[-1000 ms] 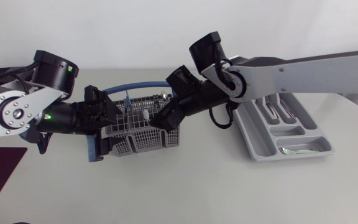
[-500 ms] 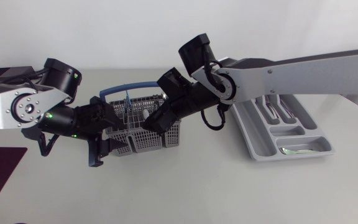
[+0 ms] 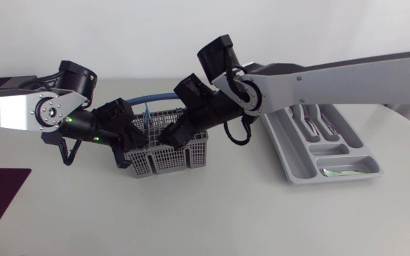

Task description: Unload the cutlery basket into the drawer organizer.

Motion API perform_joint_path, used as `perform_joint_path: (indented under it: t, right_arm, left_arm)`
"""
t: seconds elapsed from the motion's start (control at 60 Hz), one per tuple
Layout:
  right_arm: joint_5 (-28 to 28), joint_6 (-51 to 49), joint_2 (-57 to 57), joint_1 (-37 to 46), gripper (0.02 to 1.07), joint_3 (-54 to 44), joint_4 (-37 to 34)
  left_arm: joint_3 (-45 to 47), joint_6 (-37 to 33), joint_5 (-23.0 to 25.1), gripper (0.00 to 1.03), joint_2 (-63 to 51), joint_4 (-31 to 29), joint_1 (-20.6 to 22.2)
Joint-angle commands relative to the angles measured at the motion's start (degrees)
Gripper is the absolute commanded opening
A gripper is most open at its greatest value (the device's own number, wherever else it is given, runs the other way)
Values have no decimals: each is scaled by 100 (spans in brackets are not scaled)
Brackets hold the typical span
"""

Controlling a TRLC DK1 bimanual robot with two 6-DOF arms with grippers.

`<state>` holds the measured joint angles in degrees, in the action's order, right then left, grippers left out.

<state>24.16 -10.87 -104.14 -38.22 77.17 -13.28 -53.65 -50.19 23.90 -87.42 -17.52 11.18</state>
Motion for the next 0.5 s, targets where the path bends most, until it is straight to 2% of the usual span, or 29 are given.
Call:
perform_joint_path:
  t: [0.0,0.25,0.483]
  right_arm:
    - [-43,244,-203,-46,102,167,-17]
    - [-219,481,-353,-10,101,290,45]
    - [-228,657,-476,-2,96,466,45]
  left_arm:
    - [65,124,-43,22,-188,-6,104]
    - [170,344,-26,22,568,-6,42]
    - [408,511,9,22,1333,-32,25]
